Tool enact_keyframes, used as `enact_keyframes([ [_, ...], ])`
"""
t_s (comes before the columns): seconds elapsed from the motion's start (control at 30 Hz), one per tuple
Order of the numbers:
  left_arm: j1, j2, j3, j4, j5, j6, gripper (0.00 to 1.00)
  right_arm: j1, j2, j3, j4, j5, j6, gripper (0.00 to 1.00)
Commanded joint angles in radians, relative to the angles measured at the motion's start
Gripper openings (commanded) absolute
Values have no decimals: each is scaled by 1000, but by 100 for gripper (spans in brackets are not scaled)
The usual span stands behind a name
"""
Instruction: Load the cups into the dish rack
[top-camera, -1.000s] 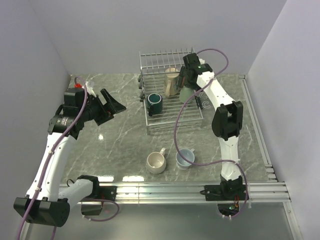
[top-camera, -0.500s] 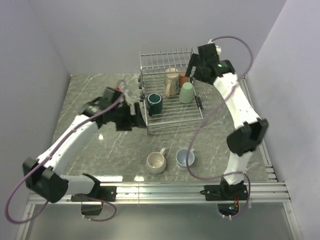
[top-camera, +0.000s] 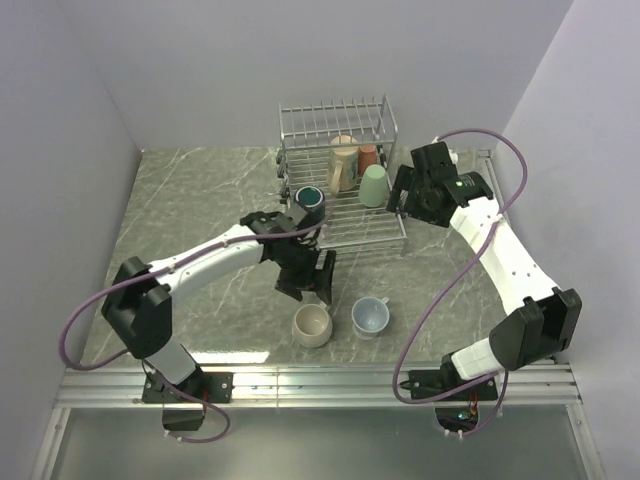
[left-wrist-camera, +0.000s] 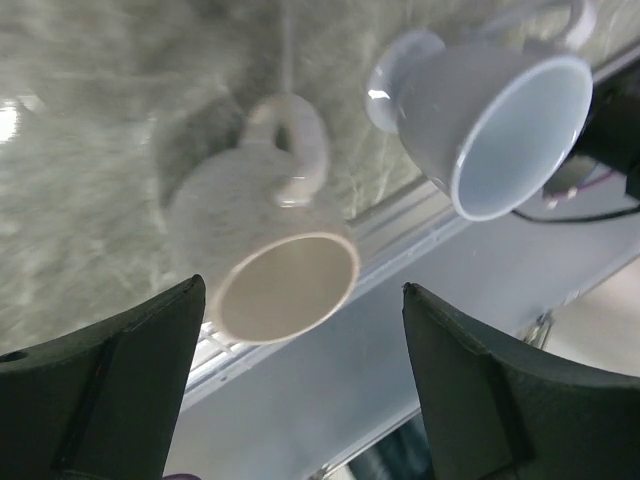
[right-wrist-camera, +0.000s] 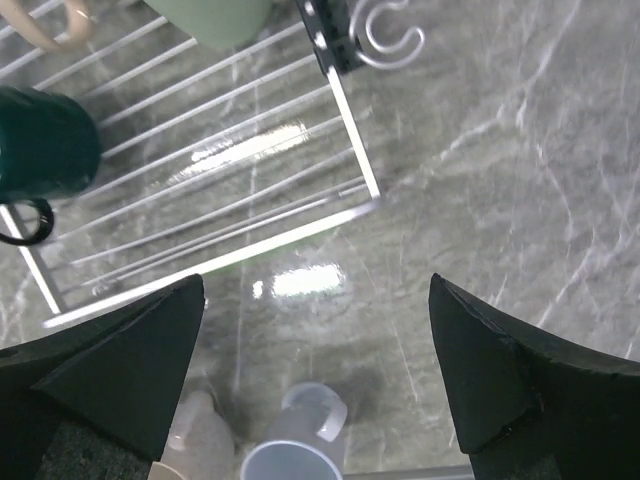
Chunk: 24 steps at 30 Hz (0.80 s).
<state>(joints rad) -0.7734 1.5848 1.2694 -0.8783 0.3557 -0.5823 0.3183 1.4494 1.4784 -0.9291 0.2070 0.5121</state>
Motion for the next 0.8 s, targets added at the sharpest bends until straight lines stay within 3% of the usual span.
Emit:
enact_keyframes([
  [0.0,-61,36,64,15,48,32,85,4,-76,-12,6,6,20,100],
  [0.13,-95,72,99,-11,-6,12,84,4,-95,-32,-11,18,17,100],
  [0.37,-122,-17,88,-64,-150,18,82,1,-115,-81,-4,12,9,100],
  [0.77,-279,-48,5,-24,-201,73,84,-1,-66,-76,3,-12,2,100],
])
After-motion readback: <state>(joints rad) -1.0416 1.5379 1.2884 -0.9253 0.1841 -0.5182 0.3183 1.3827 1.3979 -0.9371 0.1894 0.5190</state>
